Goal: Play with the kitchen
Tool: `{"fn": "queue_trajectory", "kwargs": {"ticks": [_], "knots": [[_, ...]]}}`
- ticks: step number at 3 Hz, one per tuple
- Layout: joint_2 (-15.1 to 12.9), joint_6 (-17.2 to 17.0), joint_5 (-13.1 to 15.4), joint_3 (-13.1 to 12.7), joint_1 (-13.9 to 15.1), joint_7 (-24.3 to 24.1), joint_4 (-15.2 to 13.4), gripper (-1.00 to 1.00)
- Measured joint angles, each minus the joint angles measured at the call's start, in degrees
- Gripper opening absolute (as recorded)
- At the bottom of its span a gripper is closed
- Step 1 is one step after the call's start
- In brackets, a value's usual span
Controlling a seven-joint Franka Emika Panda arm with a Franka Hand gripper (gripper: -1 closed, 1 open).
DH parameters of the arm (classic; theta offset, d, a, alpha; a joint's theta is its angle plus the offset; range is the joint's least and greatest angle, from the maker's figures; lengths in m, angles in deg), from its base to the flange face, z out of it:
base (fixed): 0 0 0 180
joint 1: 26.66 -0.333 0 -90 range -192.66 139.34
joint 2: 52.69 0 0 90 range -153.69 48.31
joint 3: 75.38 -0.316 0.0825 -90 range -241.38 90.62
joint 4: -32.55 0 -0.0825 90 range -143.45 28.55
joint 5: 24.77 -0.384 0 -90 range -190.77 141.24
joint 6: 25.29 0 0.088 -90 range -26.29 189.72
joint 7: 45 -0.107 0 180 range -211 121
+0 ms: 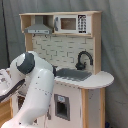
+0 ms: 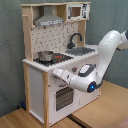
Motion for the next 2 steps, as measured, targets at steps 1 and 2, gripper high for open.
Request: {"fn": "queue_trajectory", "kwargs": {"ticks": [1,2], "knots": [[0.0,0.03,0.1,0.0,0.0,-6.33,0.01,-1.0],[0.0,0.07,0.22,0.0,0.01,-12.75,0.01,-1.0]]}}
